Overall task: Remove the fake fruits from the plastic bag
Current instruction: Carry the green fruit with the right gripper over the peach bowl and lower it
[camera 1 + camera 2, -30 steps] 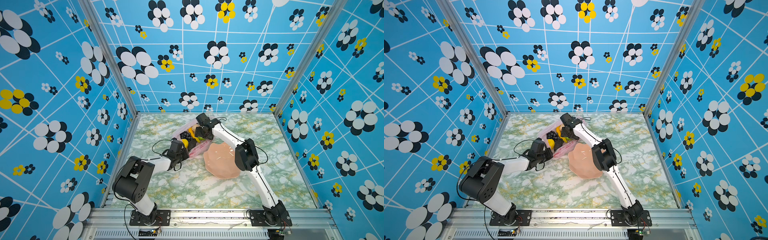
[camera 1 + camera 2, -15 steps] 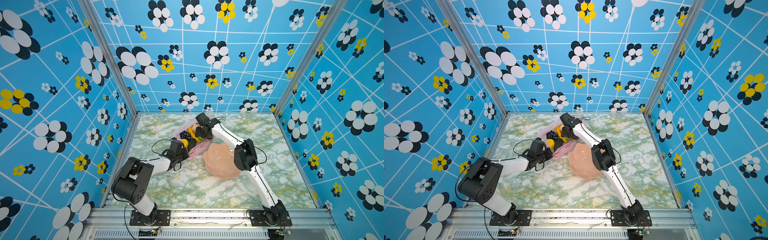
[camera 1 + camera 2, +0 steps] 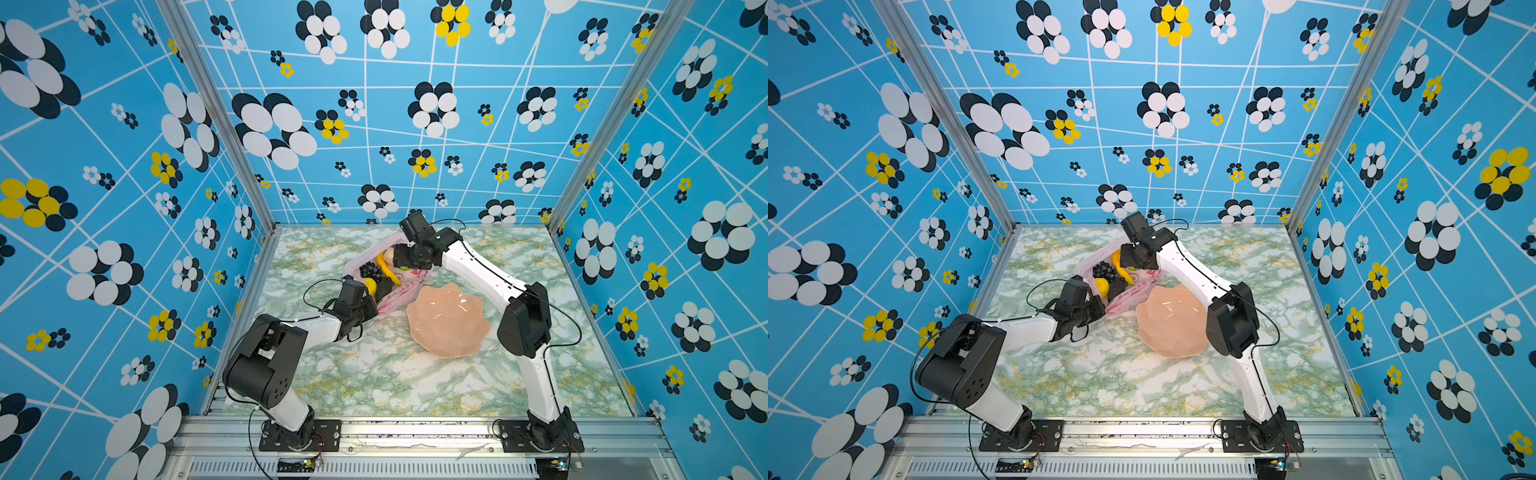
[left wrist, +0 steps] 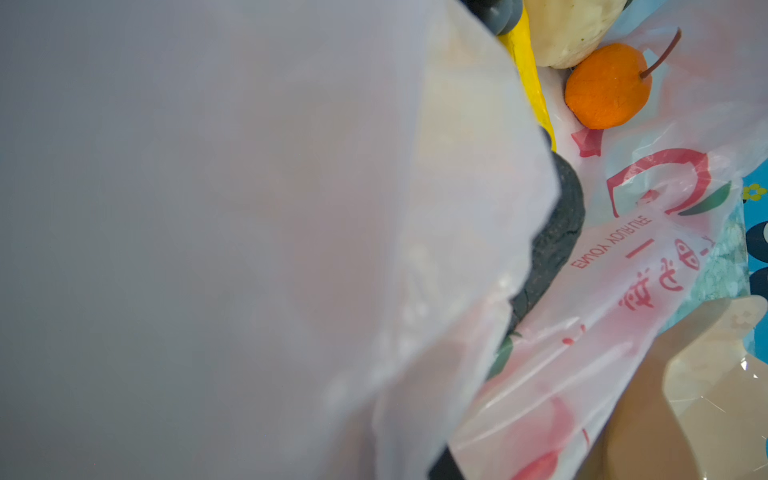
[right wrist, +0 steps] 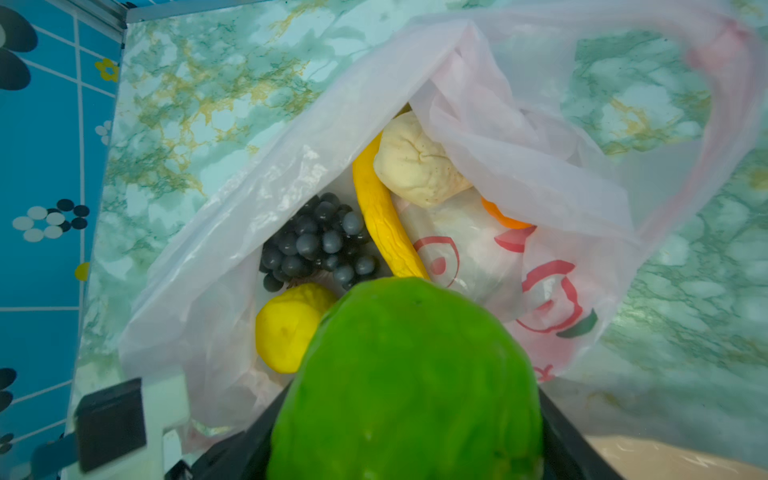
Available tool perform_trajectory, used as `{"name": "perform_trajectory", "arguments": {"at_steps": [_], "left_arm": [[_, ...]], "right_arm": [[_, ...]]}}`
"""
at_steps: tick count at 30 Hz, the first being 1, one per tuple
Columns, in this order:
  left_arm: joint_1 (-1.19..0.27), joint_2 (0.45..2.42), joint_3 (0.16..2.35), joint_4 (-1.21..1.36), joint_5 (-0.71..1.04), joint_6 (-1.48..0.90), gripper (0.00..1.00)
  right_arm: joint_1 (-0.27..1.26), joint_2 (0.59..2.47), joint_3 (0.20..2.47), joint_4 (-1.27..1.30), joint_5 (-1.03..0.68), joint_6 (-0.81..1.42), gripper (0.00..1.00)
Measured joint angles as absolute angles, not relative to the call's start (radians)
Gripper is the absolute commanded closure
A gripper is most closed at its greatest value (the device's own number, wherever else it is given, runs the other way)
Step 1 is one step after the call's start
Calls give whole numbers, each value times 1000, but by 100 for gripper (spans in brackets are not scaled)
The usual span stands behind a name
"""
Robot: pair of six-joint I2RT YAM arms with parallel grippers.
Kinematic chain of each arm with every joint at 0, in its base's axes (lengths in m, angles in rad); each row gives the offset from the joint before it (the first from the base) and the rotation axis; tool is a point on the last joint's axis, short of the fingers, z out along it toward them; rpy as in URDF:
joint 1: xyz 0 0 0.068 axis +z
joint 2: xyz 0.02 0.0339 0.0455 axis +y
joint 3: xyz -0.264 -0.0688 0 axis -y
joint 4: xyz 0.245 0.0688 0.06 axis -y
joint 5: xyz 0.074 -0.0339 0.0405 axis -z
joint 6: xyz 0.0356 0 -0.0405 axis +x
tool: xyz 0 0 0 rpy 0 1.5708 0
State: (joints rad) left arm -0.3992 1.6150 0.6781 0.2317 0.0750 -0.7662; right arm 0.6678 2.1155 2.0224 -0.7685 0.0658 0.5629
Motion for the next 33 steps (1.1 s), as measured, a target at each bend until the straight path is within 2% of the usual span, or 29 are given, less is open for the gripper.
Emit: {"name": "perform_trajectory", "arguments": {"at_steps": [8,15,23,33], "left_arm": [[-399,1615,678,231,75,-763,91],[-399,1615,678,228,75,-763,91],[-399,1615,678,225,75,-763,91],[-399,1615,678,219,75,-759,91]], "right_arm": [[668,1839,1632,-694,45,557,37],[668,1703,1341,-668,36,560,38],[667,1685,1138,-587,15,591,37],[606,1732,1104,-491,-28,614,37]]}}
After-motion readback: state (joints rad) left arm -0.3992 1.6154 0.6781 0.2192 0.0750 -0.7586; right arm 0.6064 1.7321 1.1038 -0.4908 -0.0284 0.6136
